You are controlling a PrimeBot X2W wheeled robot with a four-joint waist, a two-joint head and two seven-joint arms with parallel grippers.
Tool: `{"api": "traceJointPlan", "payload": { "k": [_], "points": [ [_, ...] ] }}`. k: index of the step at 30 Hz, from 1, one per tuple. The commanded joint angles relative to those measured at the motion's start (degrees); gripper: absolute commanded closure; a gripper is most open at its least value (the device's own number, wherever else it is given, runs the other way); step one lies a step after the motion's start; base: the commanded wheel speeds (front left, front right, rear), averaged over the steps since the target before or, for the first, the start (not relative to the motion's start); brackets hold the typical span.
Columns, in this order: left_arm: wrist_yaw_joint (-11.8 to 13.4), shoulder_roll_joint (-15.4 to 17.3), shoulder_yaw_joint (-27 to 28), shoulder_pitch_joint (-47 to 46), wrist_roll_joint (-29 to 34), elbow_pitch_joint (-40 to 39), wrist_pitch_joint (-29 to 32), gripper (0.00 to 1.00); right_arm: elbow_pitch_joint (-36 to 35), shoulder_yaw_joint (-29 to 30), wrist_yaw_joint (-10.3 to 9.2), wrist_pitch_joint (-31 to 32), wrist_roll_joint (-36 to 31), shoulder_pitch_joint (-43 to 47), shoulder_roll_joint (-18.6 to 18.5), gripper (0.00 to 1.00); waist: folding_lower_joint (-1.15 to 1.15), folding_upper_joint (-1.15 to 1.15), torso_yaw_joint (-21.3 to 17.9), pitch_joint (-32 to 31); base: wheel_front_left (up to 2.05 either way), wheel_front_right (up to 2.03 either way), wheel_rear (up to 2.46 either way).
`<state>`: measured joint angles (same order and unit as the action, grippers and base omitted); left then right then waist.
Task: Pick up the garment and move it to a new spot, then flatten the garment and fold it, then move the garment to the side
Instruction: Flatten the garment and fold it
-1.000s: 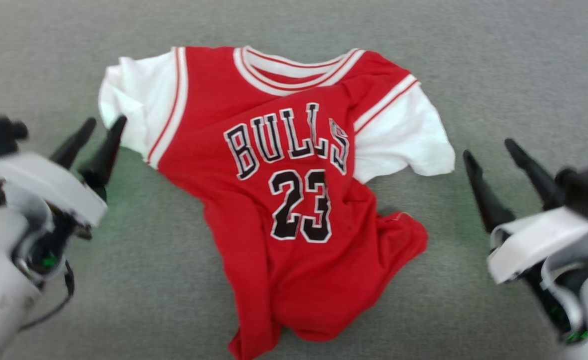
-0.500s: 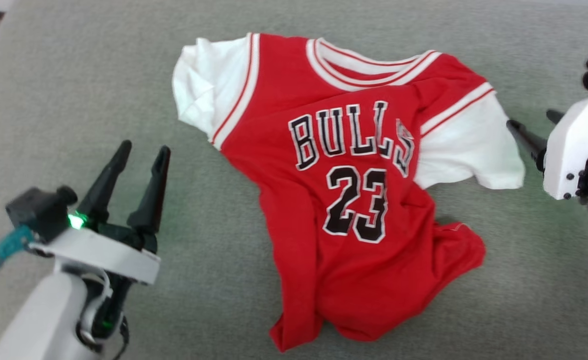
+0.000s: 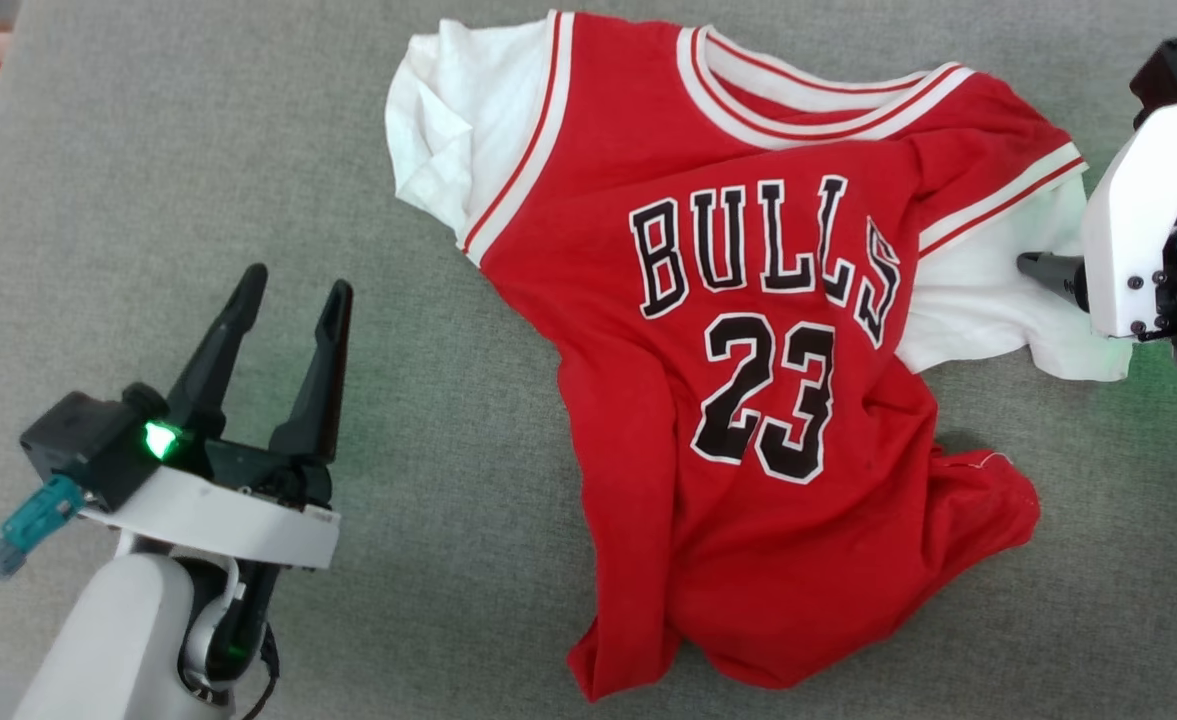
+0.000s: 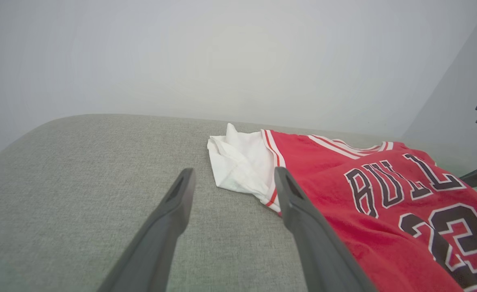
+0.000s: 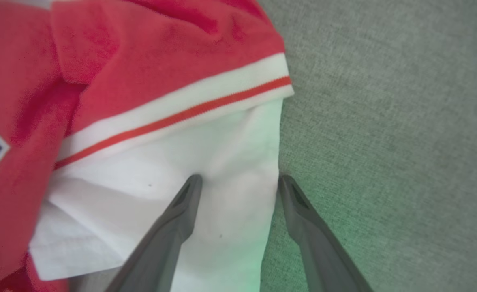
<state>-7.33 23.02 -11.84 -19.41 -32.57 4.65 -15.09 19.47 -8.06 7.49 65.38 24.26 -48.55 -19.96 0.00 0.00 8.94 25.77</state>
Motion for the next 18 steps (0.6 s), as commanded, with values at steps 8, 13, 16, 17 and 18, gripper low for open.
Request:
{"api": "traceJointPlan", "payload": {
  "k": [8, 13, 16, 17, 18],
  "points": [
    [-0.2, 4.0, -2.2, -3.6, -1.2, -1.4, 0.0, 0.00, 0.5, -2.4, 0.01, 0.9, -1.3, 1.3, 1.1, 1.00, 0.00, 0.00, 0.2, 1.8, 0.00, 0.00, 0.00],
    [-0.2, 12.8, -9.1, -12.6, -1.2, 1.4, 0.4, 0.00, -0.8, -2.6, 0.00, -0.1, -1.6, 0.6, 1.1, 1.00, 0.00, 0.00, -0.9, 3.4, 0.00, 0.00, 0.00],
    [-0.1, 18.5, -16.2, -21.5, -4.0, 3.7, 3.8, 0.00, -1.9, -3.6, 0.00, 0.4, -1.5, -0.4, 1.9, 1.00, 0.00, 0.00, -2.2, 5.1, 0.00, 0.00, 0.00],
    [-0.1, 20.4, -19.3, -24.7, -4.7, 4.5, 5.4, 0.00, -2.4, -4.0, 0.00, 0.5, -1.5, -0.7, 2.2, 1.00, 0.00, 0.00, -2.7, 5.7, 0.00, 0.00, 0.00],
    [-0.1, 21.6, -22.3, -28.1, -6.5, 5.3, 7.4, 0.00, -2.8, -4.5, 0.01, 0.7, -1.5, -1.1, 2.5, 1.00, 0.00, 0.00, -3.2, 6.5, 0.00, 0.00, 0.00]
  ]
}}
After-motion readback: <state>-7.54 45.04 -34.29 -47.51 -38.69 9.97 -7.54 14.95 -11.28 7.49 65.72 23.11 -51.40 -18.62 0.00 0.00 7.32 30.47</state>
